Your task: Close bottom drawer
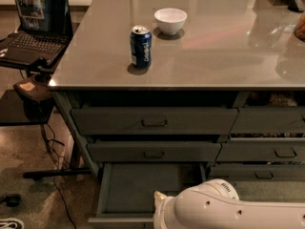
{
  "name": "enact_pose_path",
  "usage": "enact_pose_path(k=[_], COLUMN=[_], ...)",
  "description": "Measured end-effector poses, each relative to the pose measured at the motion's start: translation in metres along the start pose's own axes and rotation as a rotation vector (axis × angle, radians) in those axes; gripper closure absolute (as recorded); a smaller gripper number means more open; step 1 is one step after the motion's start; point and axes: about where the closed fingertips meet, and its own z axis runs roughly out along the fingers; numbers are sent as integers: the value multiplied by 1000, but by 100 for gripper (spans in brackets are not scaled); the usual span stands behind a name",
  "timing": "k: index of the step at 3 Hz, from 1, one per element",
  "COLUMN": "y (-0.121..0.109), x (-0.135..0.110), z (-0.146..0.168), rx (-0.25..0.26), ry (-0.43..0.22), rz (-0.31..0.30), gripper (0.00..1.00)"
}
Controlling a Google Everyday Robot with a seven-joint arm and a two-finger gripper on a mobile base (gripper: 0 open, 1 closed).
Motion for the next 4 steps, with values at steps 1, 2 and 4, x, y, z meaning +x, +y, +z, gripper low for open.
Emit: enact_pose_path(k=[1,2,4], y=[1,-30,-93], x=[0,29,76], z=[1,2,3], rx=[0,47,138], ry=[2,-17,-88], rz=[-4,58,147], gripper=[0,0,0])
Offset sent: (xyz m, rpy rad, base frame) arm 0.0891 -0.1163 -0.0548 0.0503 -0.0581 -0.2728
